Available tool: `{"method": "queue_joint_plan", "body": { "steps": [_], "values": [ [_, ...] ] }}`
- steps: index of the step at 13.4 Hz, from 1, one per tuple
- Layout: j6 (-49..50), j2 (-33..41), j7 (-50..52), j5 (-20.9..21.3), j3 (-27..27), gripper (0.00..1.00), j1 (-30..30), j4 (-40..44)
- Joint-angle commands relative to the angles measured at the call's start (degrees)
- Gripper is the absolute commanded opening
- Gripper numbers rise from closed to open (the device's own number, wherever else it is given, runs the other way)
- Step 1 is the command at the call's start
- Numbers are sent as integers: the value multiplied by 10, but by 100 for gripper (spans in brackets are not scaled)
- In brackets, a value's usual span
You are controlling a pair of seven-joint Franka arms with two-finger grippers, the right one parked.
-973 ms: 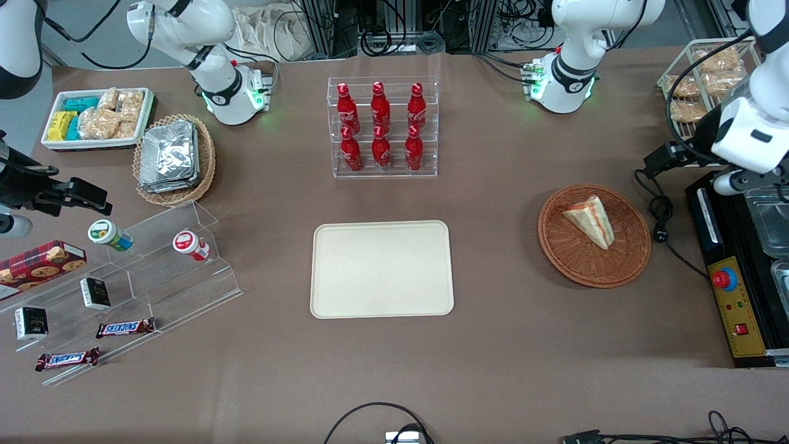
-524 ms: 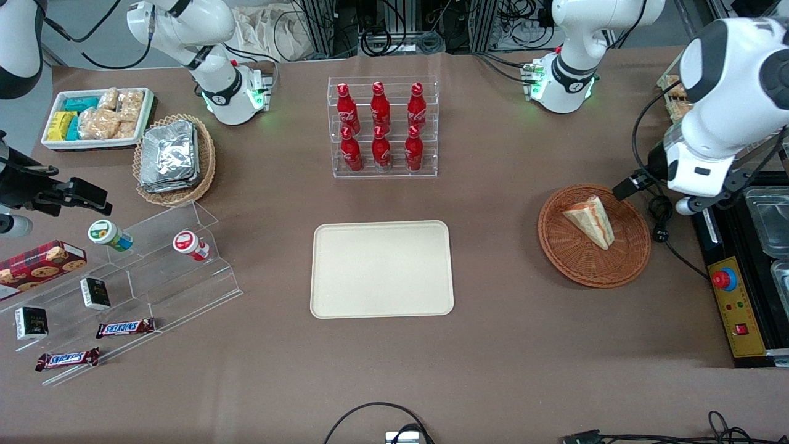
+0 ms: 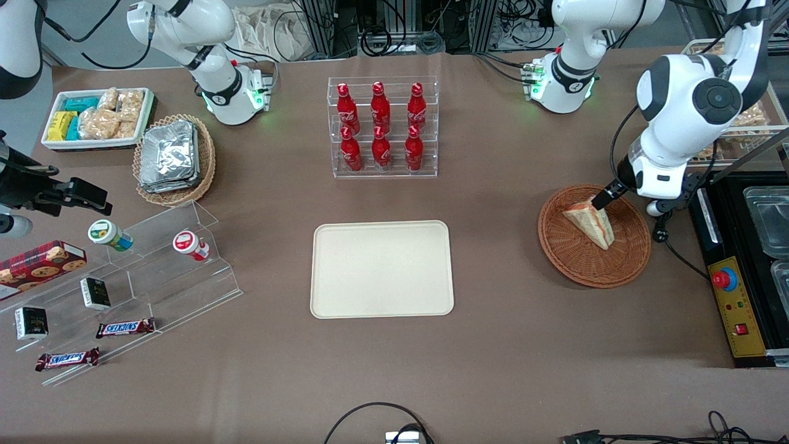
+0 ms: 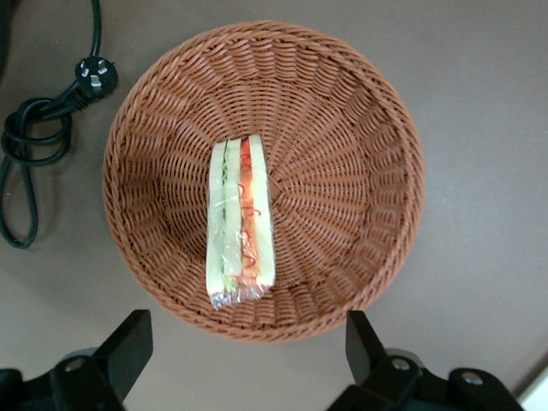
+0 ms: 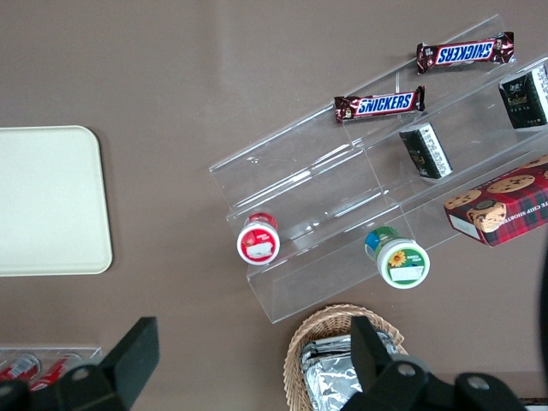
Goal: Place sandwich from basket to tray
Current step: 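Lower the left gripper and close it on the wrapped sandwich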
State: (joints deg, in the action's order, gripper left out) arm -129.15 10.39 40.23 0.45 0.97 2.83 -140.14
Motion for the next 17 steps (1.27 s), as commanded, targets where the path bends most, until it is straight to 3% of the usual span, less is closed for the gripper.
{"method": "queue_joint_plan", "body": {
  "steps": [1,6,16,17],
  "values": [
    [-64,-6,11,-3,0,100,-14,-46],
    [-155,-63,63,-5,2,100,-20,-71],
    [-238,-133,105,-5,5,100,-10,-77],
    [-237,-133,108,-5,5,94,-9,-78]
  ]
}}
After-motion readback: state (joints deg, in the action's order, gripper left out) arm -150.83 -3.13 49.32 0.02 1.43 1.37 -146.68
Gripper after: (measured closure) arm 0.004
